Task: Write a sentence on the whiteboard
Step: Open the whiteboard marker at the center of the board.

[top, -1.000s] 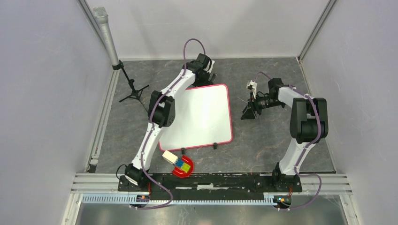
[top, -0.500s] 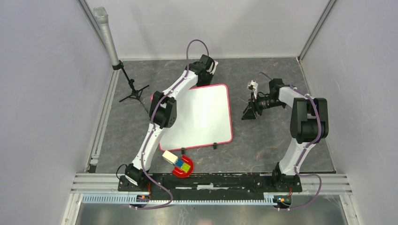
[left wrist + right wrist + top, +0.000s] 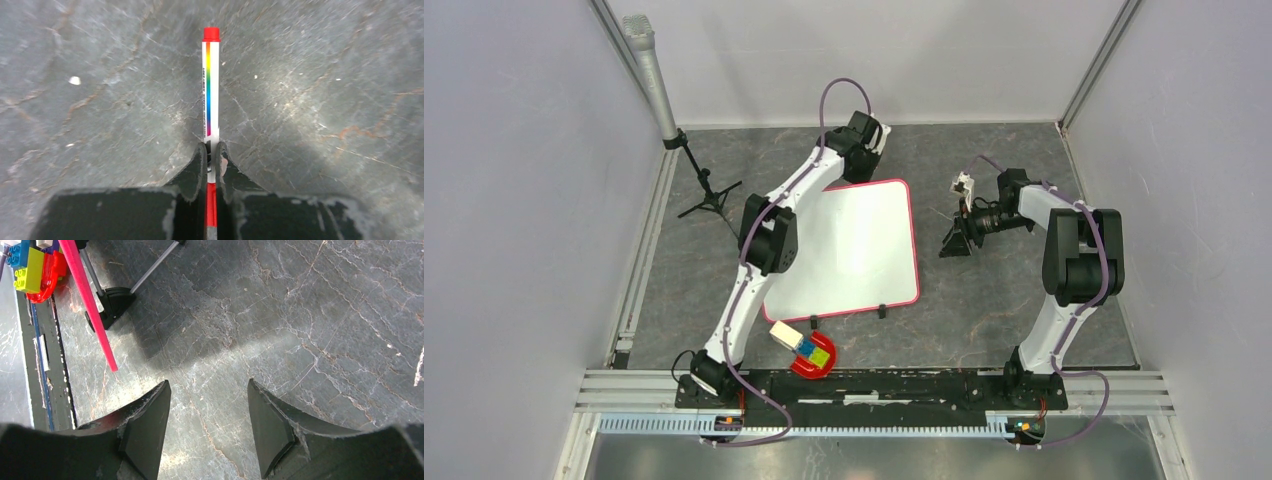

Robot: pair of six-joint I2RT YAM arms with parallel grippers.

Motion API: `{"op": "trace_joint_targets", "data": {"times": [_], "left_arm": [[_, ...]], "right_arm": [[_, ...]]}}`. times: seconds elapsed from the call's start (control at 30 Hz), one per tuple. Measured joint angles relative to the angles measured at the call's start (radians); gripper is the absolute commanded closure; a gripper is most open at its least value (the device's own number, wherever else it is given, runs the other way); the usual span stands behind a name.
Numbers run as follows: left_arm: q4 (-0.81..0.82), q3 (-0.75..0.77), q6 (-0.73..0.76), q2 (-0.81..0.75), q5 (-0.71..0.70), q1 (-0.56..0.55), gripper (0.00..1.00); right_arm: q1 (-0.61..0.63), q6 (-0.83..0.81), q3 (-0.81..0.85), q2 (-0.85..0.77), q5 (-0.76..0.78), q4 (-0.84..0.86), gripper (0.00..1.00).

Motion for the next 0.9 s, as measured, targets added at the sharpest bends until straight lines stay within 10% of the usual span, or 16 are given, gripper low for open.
{"op": "trace_joint_targets", "data": {"times": [0.9], "left_arm": [[0.098, -0.018, 0.116, -0.465, 0.243, -0.003, 0.98]], "right_arm": [[-0.053, -0.066, 0.229, -0.064, -0.043, -0.206, 0.27]]}}
